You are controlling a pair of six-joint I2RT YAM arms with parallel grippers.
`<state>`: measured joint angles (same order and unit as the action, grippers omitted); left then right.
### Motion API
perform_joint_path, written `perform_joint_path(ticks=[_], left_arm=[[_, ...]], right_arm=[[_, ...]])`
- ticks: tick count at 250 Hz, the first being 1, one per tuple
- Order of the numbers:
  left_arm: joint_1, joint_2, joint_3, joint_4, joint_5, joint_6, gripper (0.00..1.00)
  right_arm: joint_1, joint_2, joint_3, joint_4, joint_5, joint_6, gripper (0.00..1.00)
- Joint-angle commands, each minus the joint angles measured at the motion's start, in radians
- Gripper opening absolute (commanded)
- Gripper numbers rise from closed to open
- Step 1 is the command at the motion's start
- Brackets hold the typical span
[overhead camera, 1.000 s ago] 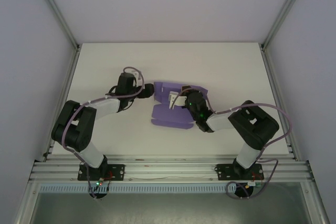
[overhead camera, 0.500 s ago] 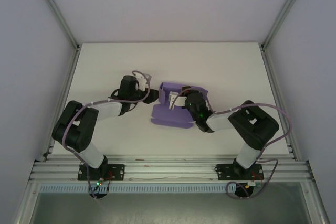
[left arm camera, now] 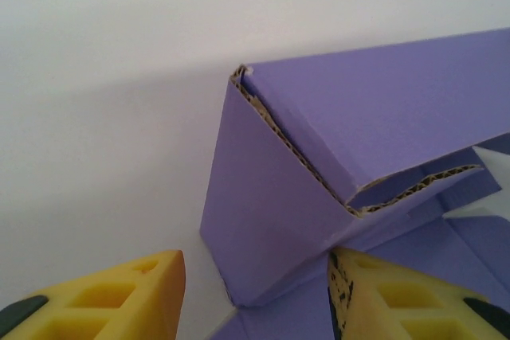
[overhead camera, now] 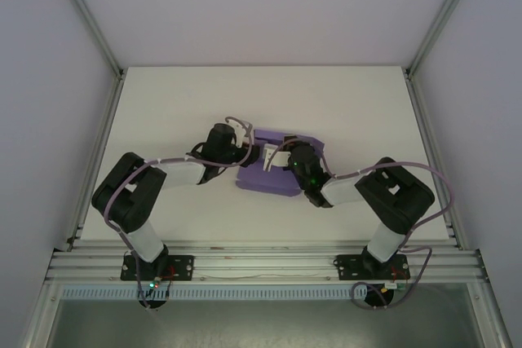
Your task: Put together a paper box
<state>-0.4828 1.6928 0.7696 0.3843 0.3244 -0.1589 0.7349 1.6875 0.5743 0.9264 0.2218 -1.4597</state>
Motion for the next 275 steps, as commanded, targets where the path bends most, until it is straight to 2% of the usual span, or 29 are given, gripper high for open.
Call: perform_joint_path(ticks=[1,50,99,132,173,197,238,261,275], left_arm=[[-0.003,-0.015,-0.048,0.039,-0.04,0.005,0.51],[-0.005,-0.013,-0.03,0.064,-0.044,0.047,0.5],[-0.01,0.032,0.025,0.084,-0.044,0.051,0.45],[-0.031,0.06,0.046,0.088,-0.08,0.046,0.45],[-0.042,0.086,0.071,0.072,-0.201,0.017,0.25],[-0.066,0.1,0.087,0.049,-0.351,-0.021,0.1],[-0.132,0.164,0.124,-0.016,-0.587,-0.065,0.0],[-0.16,0.195,0.133,-0.044,-0.657,-0.072,0.0],[-0.17,0.195,0.111,-0.014,-0.645,-0.066,0.0]], right_arm=[[0.02,-0.022,-0.032,-0.013,0.001,0.004,0.0],[0.026,-0.025,-0.02,-0.056,-0.017,0.016,0.0],[0.028,-0.019,-0.014,-0.125,-0.042,0.032,0.0],[0.031,-0.016,-0.006,-0.141,-0.034,0.048,0.0],[0.031,-0.038,-0.003,-0.183,-0.042,0.07,0.0],[0.031,-0.049,0.0,-0.184,-0.04,0.102,0.0],[0.036,-0.063,0.007,-0.216,-0.041,0.17,0.0],[0.037,-0.051,-0.003,-0.178,-0.014,0.183,0.0],[0.036,-0.055,-0.007,-0.163,0.008,0.204,0.01]])
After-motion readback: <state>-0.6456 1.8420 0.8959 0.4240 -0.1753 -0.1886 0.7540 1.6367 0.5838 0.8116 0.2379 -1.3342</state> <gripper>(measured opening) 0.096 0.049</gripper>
